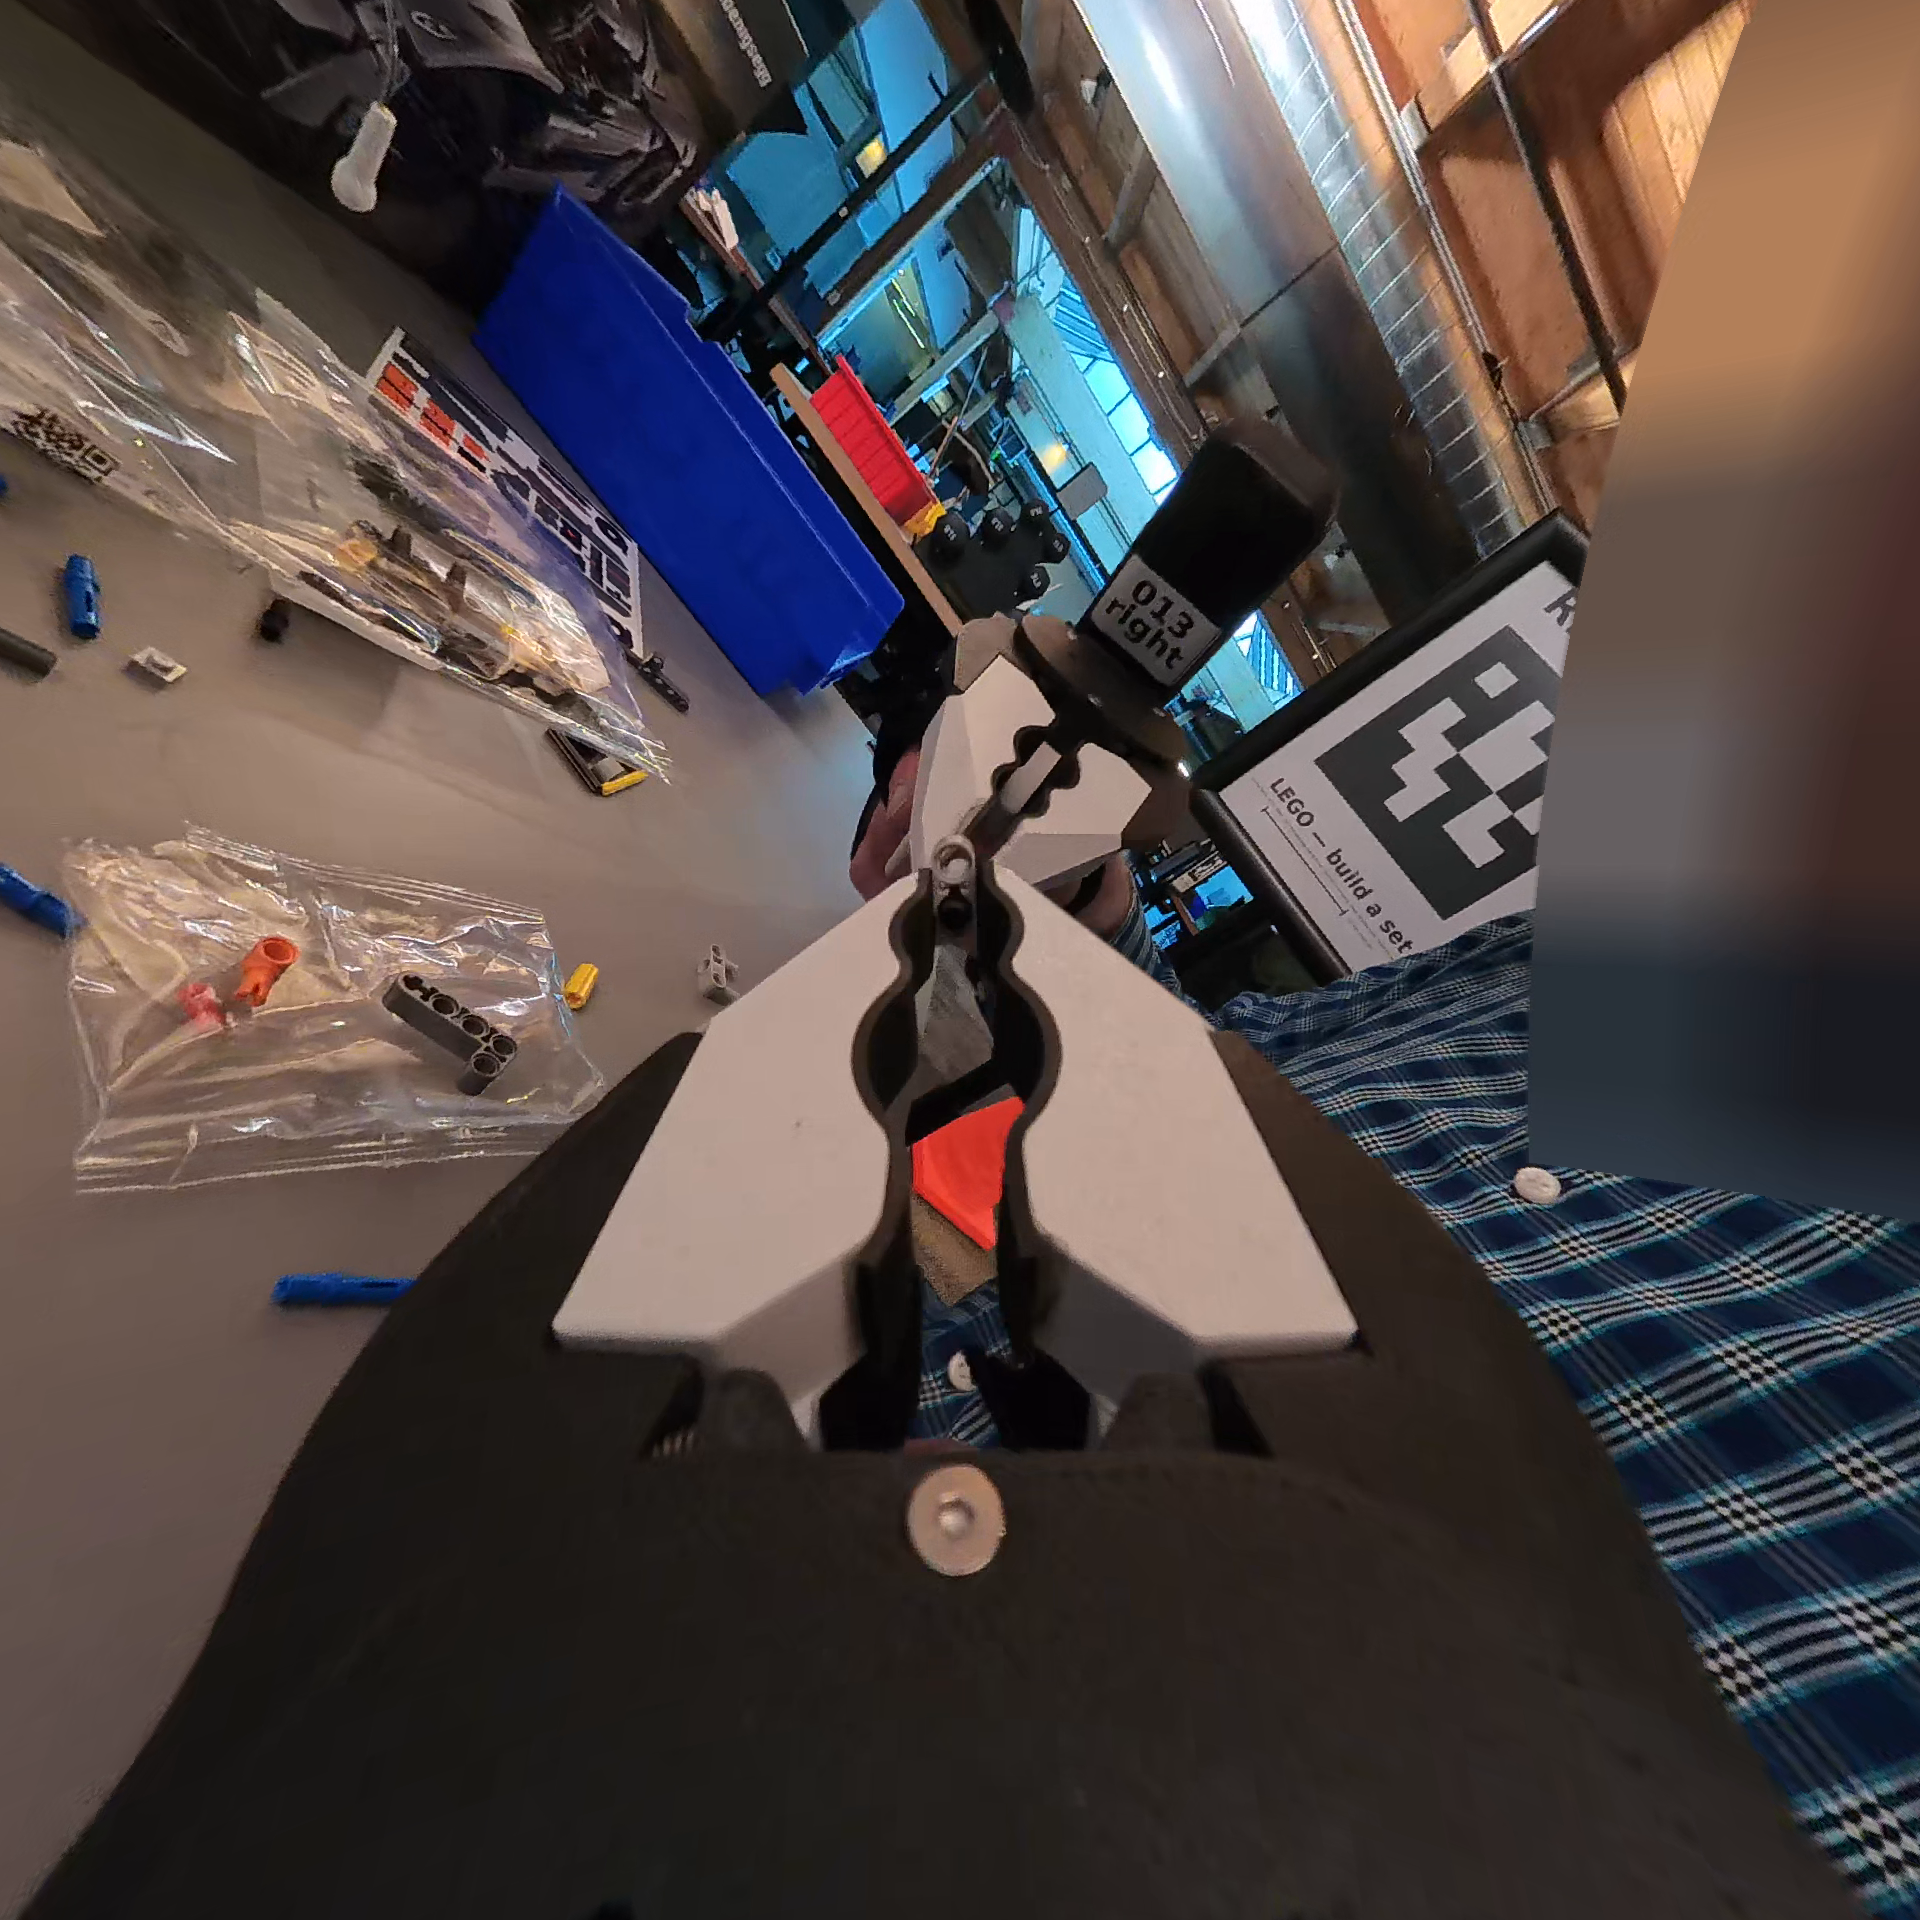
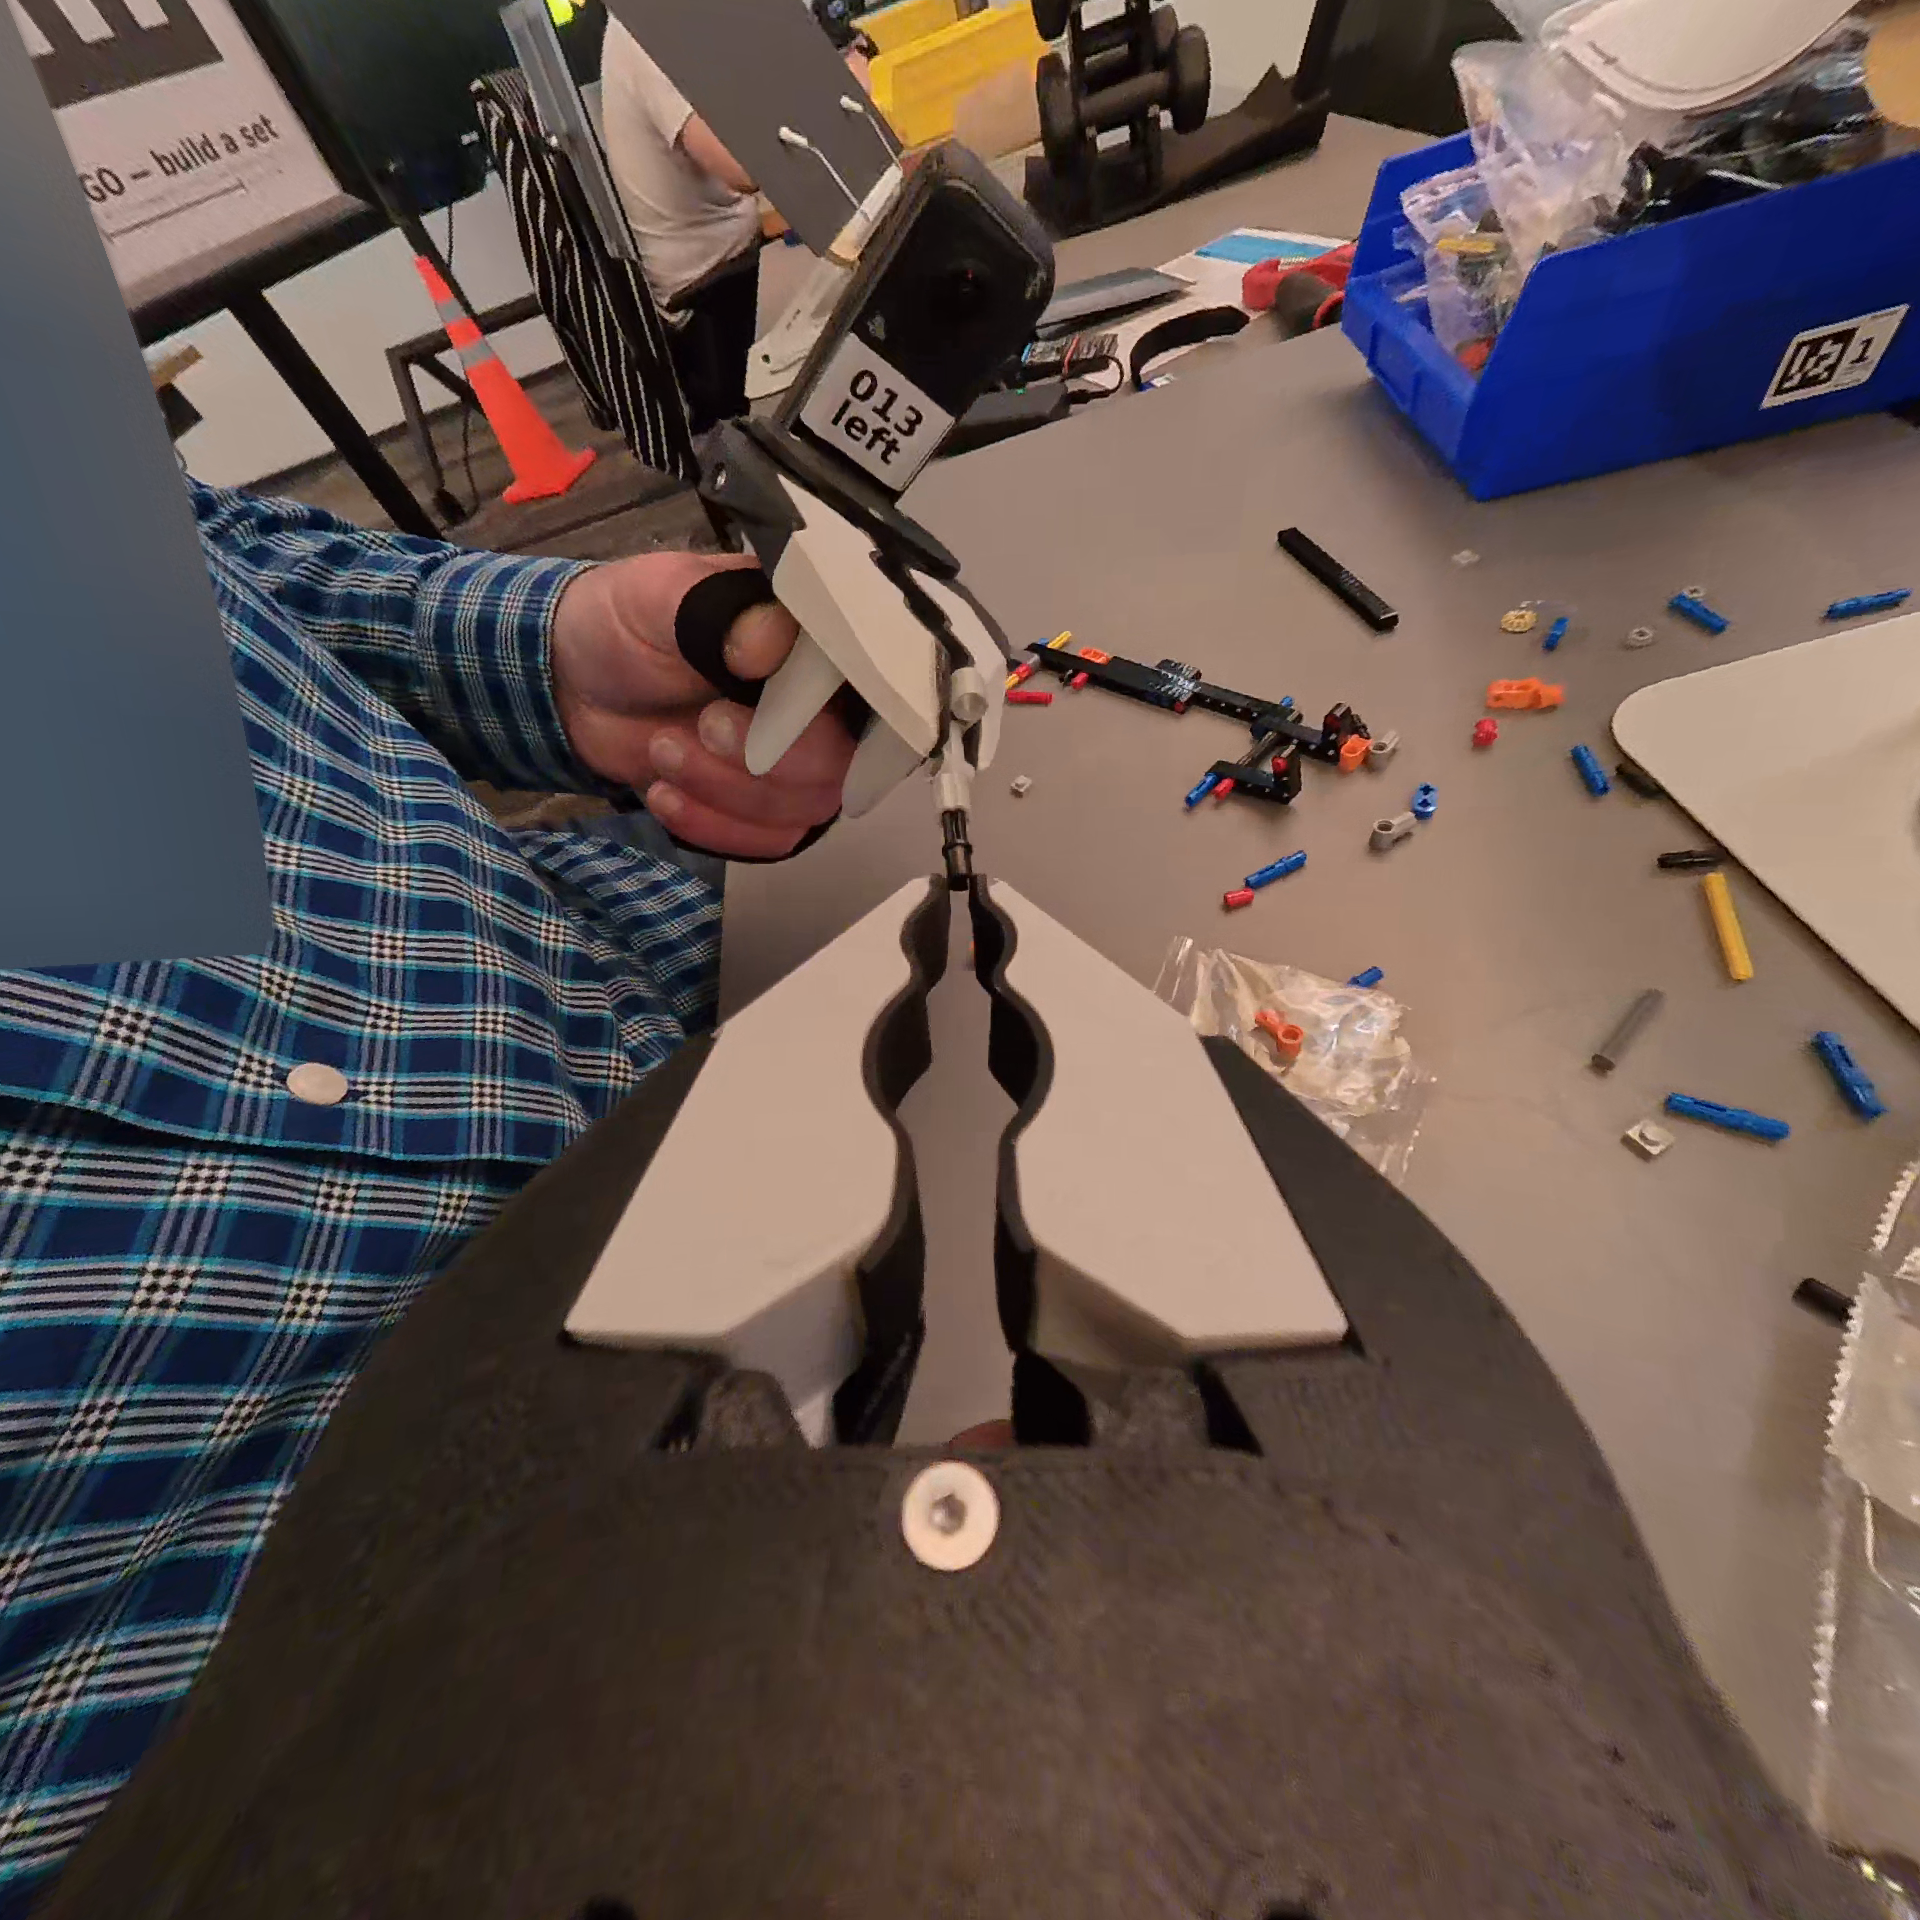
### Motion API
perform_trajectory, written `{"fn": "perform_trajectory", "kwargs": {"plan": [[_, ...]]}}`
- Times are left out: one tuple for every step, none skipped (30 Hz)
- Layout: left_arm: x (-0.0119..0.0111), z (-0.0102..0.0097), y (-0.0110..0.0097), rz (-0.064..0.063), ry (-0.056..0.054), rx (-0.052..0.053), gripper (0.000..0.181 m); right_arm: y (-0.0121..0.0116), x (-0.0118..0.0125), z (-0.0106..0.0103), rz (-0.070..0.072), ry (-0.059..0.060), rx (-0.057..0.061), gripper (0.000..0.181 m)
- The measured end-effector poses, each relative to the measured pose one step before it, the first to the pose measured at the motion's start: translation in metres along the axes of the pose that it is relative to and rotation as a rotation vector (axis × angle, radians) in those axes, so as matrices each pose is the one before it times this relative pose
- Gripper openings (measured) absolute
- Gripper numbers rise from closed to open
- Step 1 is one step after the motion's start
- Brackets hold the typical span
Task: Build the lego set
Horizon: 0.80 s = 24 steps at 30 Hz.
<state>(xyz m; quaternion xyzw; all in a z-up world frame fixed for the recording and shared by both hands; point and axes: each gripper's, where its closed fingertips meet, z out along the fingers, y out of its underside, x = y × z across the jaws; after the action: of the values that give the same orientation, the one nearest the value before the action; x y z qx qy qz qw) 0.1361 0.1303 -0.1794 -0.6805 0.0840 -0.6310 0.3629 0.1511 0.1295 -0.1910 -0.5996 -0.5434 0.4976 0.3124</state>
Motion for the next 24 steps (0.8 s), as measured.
{"fn": "perform_trajectory", "kwargs": {"plan": [[-0.00001,0.00011,-0.00050,-0.0008,-0.0017,0.0039,0.004,-0.00080,0.00048,-0.00012,0.0121,-0.0006,0.0131,0.002],[-0.00019,0.00032,-0.00005,0.0021,-0.0025,0.0022,0.004,-0.00108,0.00076,-0.00016,0.0139,-0.0016,0.0159,0.003],[0.00038,0.00092,0.00115,0.0030,0.0013,-0.0046,0.004,-0.00036,0.00025,0.00035,0.0166,-0.0054,0.0083,0.011],[0.00037,0.00097,0.00114,0.0018,0.0009,-0.0028,0.004,0.00048,0.00039,0.00051,0.0113,-0.0026,0.0023,0.014],[-0.00075,0.00045,-0.00014,0.0002,-0.0068,0.0066,0.004,0.00083,-0.00063,0.00035,-0.0053,-0.0011,0.0001,0.006],[-0.00014,-0.00012,-0.00056,-0.0003,0.0011,0.0088,0.004,0.00056,-0.00089,0.00039,-0.0167,0.0042,-0.0011,0.002],[-0.00018,-0.00029,0.00044,-0.0036,0.0032,0.0014,0.004,0.00014,-0.00015,0.00015,-0.0126,0.0097,-0.0018,0.002],[-0.00026,-0.00020,0.00061,0.0009,0.0002,-0.0007,0.005,0.00044,-0.00021,0.00023,-0.0004,0.0015,-0.0032,0.002],[-0.00020,-0.00007,0.00015,0.0037,-0.0043,0.0014,0.005,0.00020,0.00008,0.00003,0.0130,-0.0057,0.0028,0.002],[0.00056,-0.00004,-0.00066,0.0072,-0.0010,0.0052,0.005,-0.00071,0.00005,-0.00004,0.0279,-0.0136,0.0118,0.002],[0.00070,-0.00031,-0.00079,0.0060,0.0009,0.0027,0.005,-0.00080,-0.00034,-0.00023,0.0388,-0.0208,0.0146,0.002],[0.00065,-0.00131,-0.00260,0.0044,0.0011,0.0104,0.011,-0.00134,0.00045,-0.00085,0.0417,-0.0196,0.0211,0.001],[0.00028,-0.00227,-0.00309,0.0086,-0.0043,0.0097,0.017,-0.00137,0.00022,-0.00132,0.0441,-0.0226,0.0227,0.001],[-0.00063,-0.00256,-0.00217,0.0251,-0.0154,0.0019,0.021,-0.00056,0.00037,-0.00137,0.0447,-0.0234,0.0174,0.001],[-0.00114,-0.00233,-0.00065,0.0373,-0.0236,-0.0089,0.024,-0.00031,0.00091,-0.00134,0.0359,-0.0166,0.0157,0.001],[-0.00023,-0.00198,-0.00037,0.0375,-0.0190,-0.0108,0.027,0.00010,0.00091,-0.00116,0.0297,-0.0146,0.0121,0.001],[-0.00007,-0.00163,-0.00035,0.0308,-0.0169,-0.0105,0.030,0.00017,0.00044,-0.00086,0.0261,-0.0143,0.0092,0.001],[-0.00055,-0.00113,0.00002,0.0294,-0.0181,-0.0115,0.031,0.00014,0.00081,-0.00083,0.0241,-0.0103,0.0084,0.001],[-0.00072,-0.00086,0.00047,0.0269,-0.0178,-0.0128,0.032,-0.00010,0.00071,-0.00075,0.0223,-0.0096,0.0065,0.002],[-0.00025,-0.00052,0.00025,0.0202,-0.0113,-0.0097,0.033,-0.00014,0.00053,-0.00076,0.0150,-0.0077,0.0052,0.002],[0.00012,-0.00045,-0.00038,0.0123,-0.0058,-0.0034,0.033,-0.00013,0.00060,-0.00065,0.0087,-0.0035,0.0038,0.001],[-0.00025,-0.00049,-0.00076,0.0062,-0.0046,0.0004,0.034,0.00001,0.00069,-0.00045,0.0064,-0.0006,0.0006,0.001],[-0.00041,-0.00061,-0.00052,0.0033,-0.0027,0.0007,0.034,-0.00004,0.00023,-0.00027,0.0049,-0.0022,0.0009,0.001],[-0.00069,-0.00039,-0.00028,0.0018,-0.0025,0.0002,0.034,0.00008,0.00039,-0.00009,0.0040,-0.0002,0.0000,0.001]]}}
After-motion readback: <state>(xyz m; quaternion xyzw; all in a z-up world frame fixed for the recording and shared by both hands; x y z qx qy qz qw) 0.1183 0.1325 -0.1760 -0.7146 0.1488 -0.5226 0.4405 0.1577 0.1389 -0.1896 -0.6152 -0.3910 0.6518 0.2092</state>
